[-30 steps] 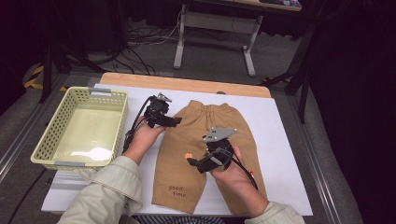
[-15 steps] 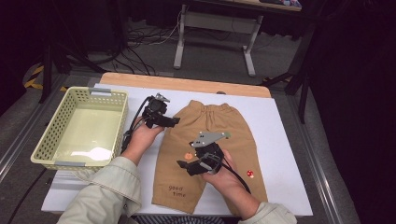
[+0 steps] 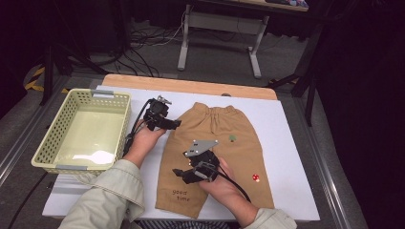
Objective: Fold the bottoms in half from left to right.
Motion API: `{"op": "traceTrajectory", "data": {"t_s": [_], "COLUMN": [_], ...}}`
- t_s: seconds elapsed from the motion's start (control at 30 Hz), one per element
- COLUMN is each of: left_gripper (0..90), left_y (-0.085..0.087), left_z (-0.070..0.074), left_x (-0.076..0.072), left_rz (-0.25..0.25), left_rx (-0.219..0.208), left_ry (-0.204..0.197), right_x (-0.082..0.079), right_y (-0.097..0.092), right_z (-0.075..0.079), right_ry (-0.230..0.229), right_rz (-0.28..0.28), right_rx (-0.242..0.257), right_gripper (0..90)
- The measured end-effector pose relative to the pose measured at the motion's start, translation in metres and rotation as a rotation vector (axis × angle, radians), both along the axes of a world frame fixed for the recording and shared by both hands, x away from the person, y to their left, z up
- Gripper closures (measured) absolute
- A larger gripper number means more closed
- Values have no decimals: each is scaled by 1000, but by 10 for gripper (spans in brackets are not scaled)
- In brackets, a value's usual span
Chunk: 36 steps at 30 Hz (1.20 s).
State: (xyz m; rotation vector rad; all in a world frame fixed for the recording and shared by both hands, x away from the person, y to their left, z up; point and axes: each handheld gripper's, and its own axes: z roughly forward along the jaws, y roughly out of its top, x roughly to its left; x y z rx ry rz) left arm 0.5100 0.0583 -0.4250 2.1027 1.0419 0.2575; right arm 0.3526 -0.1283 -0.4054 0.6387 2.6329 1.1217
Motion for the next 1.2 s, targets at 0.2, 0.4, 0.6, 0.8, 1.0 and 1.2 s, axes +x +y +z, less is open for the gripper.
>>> {"op": "traceTrajectory", "data": {"t_s": [0.2,0.4,0.6,0.8,1.0,1.2], "left_gripper": [286,323,399,515,640,760], "left_y": [-1,-3,-4,-5,-8,-13], "left_z": [-5,-11,-14,-18,-20,-22], "left_x": [3,5,7,8,8,7], "left_rz": [0,24,39,39,34,15], "left_rx": [12,44,42,54,51,66], "left_ry": [11,28,50,68,93,93], "right_x": [-4,-6,-7,-7,-7,-7], "right_y": [14,30,41,49,57,62], "right_z": [-8,-19,-24,-31,-39,-45], "right_ry": [12,26,29,31,32,48], "right_rz": [18,40,32,34,37,29], "right_rx": [-8,-34,-38,-63,-90,-120], "right_gripper": [325,324,316,317,314,384]}}
